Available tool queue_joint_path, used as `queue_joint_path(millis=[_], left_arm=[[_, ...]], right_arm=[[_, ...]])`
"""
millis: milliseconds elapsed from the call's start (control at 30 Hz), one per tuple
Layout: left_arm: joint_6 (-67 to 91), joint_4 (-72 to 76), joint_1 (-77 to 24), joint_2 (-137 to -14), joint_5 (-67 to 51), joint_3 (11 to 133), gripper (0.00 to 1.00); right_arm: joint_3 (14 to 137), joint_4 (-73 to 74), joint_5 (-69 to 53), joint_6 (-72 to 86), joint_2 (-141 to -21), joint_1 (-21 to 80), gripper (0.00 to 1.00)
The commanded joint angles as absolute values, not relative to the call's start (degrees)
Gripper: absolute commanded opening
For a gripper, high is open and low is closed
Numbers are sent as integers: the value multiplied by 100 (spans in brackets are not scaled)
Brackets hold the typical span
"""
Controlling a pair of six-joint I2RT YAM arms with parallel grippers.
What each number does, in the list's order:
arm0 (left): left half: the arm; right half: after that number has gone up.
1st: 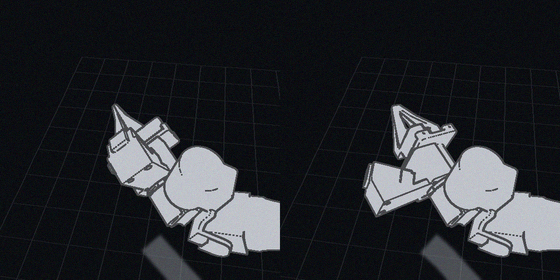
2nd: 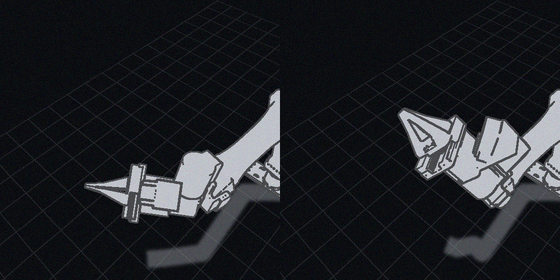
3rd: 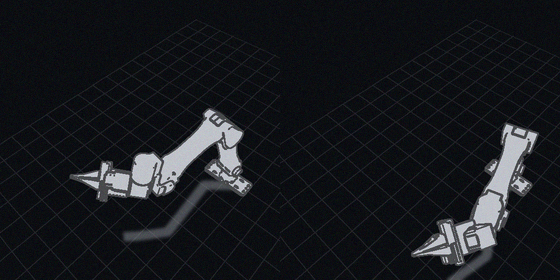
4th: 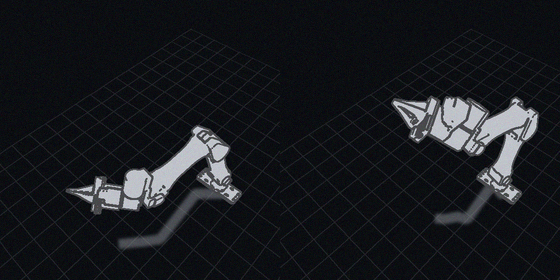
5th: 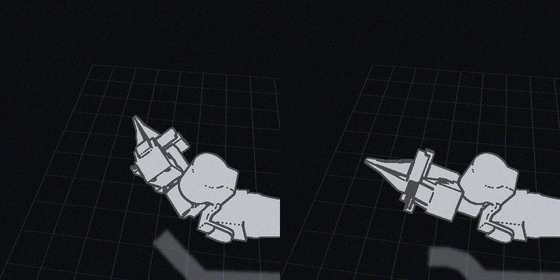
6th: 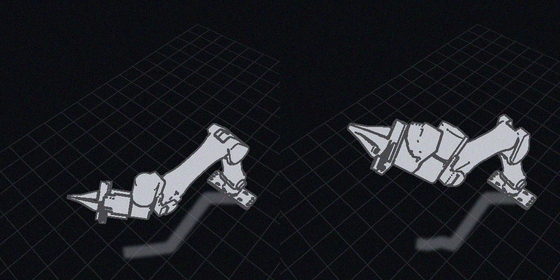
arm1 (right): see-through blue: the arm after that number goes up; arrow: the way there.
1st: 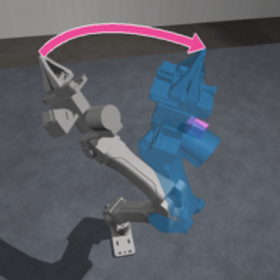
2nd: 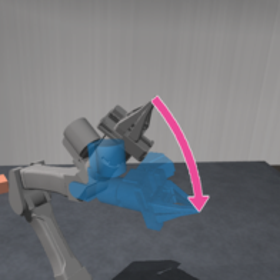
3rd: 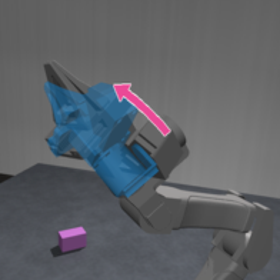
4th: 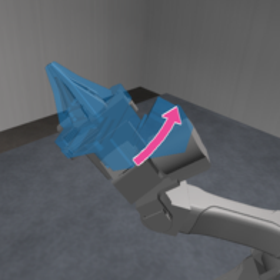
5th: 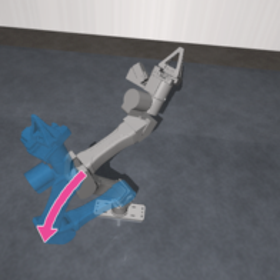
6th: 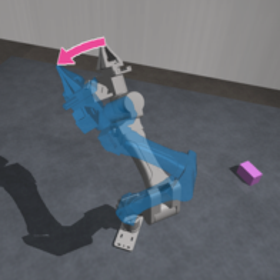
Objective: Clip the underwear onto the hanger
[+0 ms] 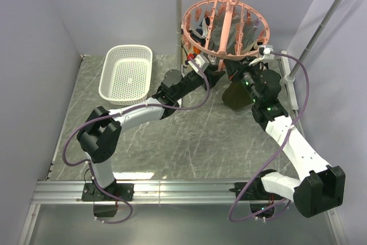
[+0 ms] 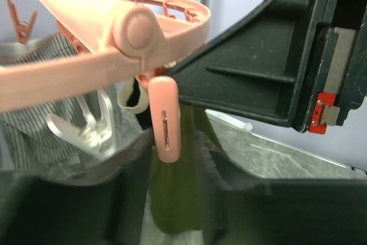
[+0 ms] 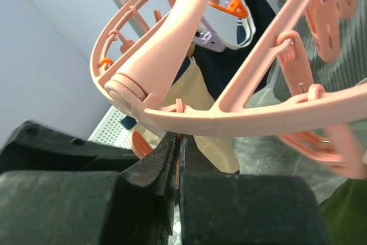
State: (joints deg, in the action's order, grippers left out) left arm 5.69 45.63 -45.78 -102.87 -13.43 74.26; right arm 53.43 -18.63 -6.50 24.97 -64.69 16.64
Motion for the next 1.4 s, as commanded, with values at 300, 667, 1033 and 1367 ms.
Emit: queue_joint_path(millis=[300, 667, 1033, 1367], left_arm=[[861, 4570, -4518, -9940, -1503, 7400, 43], [668, 4763, -4517, -9985, -1520, 7339, 0], [597, 5115, -4509, -9949, -1635, 7066, 0], [650, 5089, -4518, -9984, -1714, 7110, 0]], right_arm=[[5599, -2083, -1301, 2470, -6319, 1714, 0], [5616, -1828, -1687, 2347, -6214, 1661, 24], [5713, -1248, -2144, 1661, -5766, 1547, 48], [5757, -1818, -1890, 2250, -6284, 1564, 61]])
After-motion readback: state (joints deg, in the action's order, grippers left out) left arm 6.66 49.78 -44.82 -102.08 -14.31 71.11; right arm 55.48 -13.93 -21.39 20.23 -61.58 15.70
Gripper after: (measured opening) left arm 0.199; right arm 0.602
